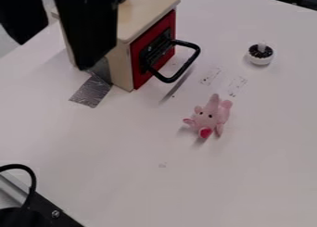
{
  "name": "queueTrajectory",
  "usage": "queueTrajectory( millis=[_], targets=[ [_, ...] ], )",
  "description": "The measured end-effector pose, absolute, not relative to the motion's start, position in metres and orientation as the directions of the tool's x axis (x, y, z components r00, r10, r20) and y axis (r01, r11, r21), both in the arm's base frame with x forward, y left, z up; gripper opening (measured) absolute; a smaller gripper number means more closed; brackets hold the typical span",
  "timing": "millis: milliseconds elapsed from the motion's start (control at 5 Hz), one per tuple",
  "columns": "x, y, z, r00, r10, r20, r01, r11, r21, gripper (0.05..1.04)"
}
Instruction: Put the object on the middle of table
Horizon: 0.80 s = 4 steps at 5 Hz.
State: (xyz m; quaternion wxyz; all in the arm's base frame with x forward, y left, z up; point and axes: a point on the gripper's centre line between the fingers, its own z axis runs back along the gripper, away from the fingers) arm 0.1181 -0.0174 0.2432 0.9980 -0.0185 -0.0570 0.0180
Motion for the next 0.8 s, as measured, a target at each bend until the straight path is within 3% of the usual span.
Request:
queueTrajectory(
  millis=[200,600,800],
  targets=[
    [0.117,-0.017,0.240,0.994,0.041,0.101,-0.037,0.999,-0.037,0.999],
    [0.171,0.045,0.248,0.981,0.158,0.113,-0.157,0.987,-0.018,0.999],
    [0.212,0.097,0.246,0.975,0.191,0.116,-0.191,0.981,-0.014,0.999]
  ],
)
